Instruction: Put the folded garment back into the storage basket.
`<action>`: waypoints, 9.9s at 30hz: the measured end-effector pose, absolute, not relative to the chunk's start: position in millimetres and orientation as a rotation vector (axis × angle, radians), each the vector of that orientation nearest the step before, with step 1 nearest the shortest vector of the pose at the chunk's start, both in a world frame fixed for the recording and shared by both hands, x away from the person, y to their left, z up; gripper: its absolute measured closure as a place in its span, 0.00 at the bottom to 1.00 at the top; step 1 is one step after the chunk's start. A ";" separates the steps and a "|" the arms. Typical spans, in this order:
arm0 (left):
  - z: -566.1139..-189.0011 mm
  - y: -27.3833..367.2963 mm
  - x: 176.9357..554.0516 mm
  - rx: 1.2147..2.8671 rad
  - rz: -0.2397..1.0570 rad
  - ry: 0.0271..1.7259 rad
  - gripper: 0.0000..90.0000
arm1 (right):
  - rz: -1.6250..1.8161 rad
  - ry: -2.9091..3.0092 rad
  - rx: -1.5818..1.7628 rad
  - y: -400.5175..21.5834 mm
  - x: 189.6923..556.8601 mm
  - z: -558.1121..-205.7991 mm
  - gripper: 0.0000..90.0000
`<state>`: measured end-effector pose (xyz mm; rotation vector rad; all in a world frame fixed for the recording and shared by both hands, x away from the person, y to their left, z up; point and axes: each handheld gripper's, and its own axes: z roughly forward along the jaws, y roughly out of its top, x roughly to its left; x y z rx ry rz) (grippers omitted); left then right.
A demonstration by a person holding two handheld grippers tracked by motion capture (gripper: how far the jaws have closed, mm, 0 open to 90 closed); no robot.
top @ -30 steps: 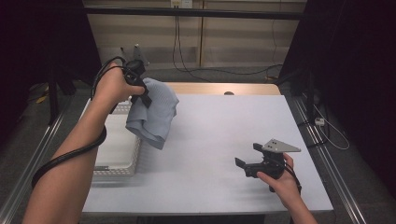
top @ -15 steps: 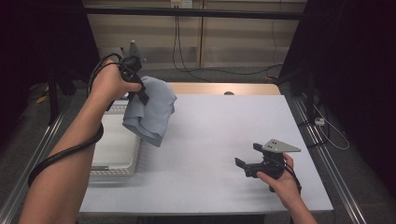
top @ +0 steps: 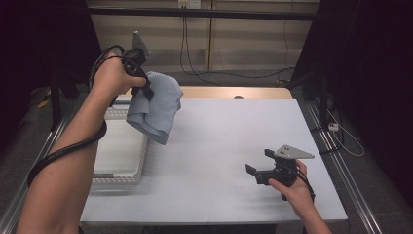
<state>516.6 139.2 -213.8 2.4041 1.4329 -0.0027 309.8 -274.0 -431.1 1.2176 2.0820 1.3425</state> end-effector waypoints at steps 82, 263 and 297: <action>-244.5 221.8 511.2 2.348 0.034 1.609 0.83 | 1.340 2.084 1.209 -271.6 309.2 -430.2 0.04; -338.3 257.0 495.2 2.326 -0.133 1.665 0.82 | 1.350 2.118 1.176 -261.4 305.7 -430.6 0.04; -332.0 251.6 486.6 2.372 -0.130 1.644 0.82 | 1.349 2.120 1.167 -260.4 305.3 -429.6 0.04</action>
